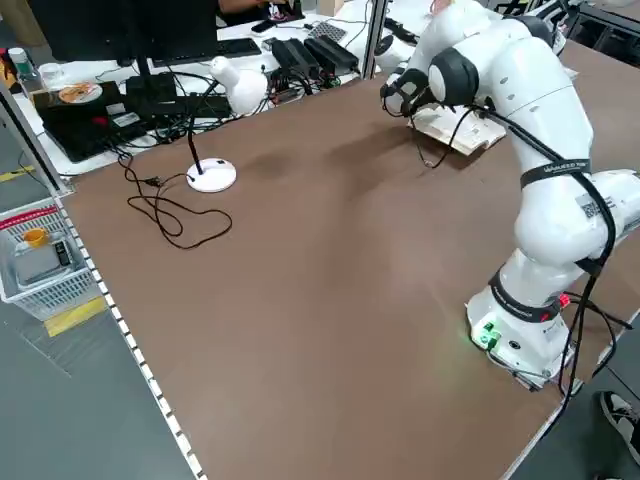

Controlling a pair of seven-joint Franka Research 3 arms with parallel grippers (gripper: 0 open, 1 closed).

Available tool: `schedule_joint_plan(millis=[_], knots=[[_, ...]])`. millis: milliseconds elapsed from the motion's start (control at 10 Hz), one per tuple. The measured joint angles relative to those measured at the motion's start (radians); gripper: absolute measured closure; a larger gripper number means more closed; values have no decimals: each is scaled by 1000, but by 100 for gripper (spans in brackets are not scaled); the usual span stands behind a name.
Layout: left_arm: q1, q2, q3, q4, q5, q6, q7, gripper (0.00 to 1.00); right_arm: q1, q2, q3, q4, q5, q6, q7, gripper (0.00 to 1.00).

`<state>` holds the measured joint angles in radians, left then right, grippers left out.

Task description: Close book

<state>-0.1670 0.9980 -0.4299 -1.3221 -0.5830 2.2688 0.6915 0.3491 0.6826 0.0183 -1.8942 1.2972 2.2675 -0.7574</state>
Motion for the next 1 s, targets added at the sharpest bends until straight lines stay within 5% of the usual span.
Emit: schedule_joint_plan(millis=[1000], knots=[[12,-13,-9,33,-6,-113,-161,0,0,0,0,0,0,0,0,99]])
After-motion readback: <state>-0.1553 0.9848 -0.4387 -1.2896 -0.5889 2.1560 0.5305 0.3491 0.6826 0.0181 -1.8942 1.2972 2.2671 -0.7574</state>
